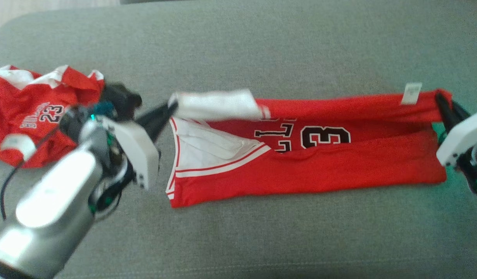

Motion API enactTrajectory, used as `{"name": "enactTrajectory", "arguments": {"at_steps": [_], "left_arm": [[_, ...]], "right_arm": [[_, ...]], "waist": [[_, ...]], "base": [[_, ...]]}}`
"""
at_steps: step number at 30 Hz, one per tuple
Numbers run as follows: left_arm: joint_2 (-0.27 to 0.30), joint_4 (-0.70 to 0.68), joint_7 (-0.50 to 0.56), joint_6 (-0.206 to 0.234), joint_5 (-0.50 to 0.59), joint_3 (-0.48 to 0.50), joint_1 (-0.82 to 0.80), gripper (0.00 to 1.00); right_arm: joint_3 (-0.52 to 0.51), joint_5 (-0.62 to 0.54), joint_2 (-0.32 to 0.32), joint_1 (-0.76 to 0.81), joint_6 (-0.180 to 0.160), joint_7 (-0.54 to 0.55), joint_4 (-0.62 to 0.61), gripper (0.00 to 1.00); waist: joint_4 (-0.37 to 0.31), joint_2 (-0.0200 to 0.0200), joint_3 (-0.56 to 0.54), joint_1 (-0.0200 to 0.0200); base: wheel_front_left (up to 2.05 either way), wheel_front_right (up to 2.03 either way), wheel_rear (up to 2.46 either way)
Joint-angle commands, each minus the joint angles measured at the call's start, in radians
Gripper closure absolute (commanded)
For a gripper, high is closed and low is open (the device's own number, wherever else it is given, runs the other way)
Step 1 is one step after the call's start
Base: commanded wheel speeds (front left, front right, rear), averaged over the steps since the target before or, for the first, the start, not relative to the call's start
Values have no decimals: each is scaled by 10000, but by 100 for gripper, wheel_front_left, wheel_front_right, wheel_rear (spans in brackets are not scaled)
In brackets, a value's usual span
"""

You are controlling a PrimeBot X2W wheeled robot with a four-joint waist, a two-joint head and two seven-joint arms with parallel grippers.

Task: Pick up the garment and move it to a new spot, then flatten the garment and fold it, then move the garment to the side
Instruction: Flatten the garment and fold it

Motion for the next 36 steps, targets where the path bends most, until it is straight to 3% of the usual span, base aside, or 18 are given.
{"name": "enactTrajectory", "arguments": {"at_steps": [1, 10, 23, 24, 25, 26, 32, 36], "left_arm": [[506, -400, 81, 100, -59, 422, -253, 100], [1588, -2680, 1426, 579, -390, -90, 1277, 100], [1734, -2721, 1733, 749, -369, -630, 2017, 100], [1730, -2663, 1711, 765, -366, -637, 2040, 73], [1727, -2605, 1660, 790, -349, -633, 2057, 11], [1723, -2546, 1562, 831, -302, -617, 2067, 0], [1607, -2258, 986, 1085, -352, -397, 2229, 0], [1329, -2137, 117, 1658, -610, 256, 2312, 0]], "right_arm": [[82, 109, -384, 179, -9, 24, -247, 100], [593, 881, -1222, 1152, -9, 1404, -1228, 100], [713, 1221, -1730, 1737, -9, 2811, -2192, 100], [722, 1183, -1773, 1774, -9, 2880, -2240, 54], [729, 1137, -1805, 1808, -9, 2952, -2267, 0], [707, 1097, -1815, 1829, -9, 2982, -2285, 0], [432, 1010, -1838, 2037, -9, 3282, -2355, 0], [-263, 655, -1717, 1987, -9, 2823, -2463, 0]], "waist": [[110, -1, -165, 0], [126, -1, -514, 0], [-155, -1, -695, 0], [-171, -1, -711, 0], [-187, -1, -729, 0], [-209, -1, -757, 0], [-288, -1, -987, 0], [-320, -1, -1172, 0]], "base": [[0, 0, 0], [0, 0, 0], [0, 0, 0], [0, 0, 0], [0, 0, 0], [0, 0, 0], [0, 0, 0], [0, 0, 0]]}}
